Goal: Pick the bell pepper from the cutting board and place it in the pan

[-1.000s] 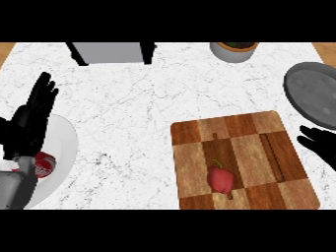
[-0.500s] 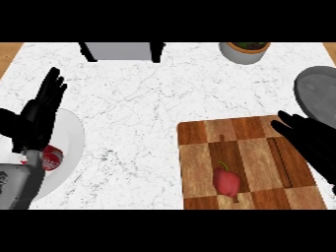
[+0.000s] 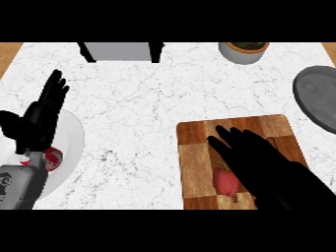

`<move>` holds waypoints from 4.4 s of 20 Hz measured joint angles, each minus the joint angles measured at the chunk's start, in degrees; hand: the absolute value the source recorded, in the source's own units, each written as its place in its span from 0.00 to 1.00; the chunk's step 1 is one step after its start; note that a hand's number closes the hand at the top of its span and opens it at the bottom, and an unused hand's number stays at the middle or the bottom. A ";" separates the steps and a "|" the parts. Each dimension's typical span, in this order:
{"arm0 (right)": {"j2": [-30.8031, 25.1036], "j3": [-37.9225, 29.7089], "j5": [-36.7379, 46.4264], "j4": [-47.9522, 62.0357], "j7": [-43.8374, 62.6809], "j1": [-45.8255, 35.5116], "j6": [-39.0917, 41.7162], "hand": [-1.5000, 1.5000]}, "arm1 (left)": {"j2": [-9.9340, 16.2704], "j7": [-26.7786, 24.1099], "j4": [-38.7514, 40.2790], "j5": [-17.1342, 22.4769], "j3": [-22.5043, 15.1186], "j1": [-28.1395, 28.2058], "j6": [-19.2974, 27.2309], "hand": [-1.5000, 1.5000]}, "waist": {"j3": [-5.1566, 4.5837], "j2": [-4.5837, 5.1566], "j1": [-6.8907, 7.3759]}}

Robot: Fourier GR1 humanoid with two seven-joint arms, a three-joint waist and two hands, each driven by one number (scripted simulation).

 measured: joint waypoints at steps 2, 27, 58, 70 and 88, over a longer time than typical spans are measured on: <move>1.48 0.98 0.82 1.36 0.97 -0.20 0.33 0.00 | -0.05 -0.04 0.54 -0.15 0.44 -0.32 -0.17 0.50 | 0.01 -0.01 -0.17; 11.19 1.34 14.87 18.40 -6.44 8.63 7.73 0.00 | -2.55 1.74 -2.16 -3.56 3.05 1.34 -2.01 0.50 | 0.10 0.02 -0.39; 21.76 0.63 34.11 35.90 -10.86 11.49 19.19 0.00 | -4.65 0.92 0.77 -5.97 7.62 -0.81 -6.14 0.50 | 0.10 0.04 -0.47; 20.85 -0.03 37.99 42.57 -22.75 11.79 17.78 1.00 | -6.41 1.62 -2.09 -7.60 7.37 0.98 -5.91 0.50 | 0.03 -0.10 -0.36; 32.70 -23.21 39.56 63.59 -7.35 -8.49 -7.43 1.00 | -7.88 2.69 -2.37 -8.82 6.24 -0.40 -5.79 0.50 | 0.13 0.48 0.91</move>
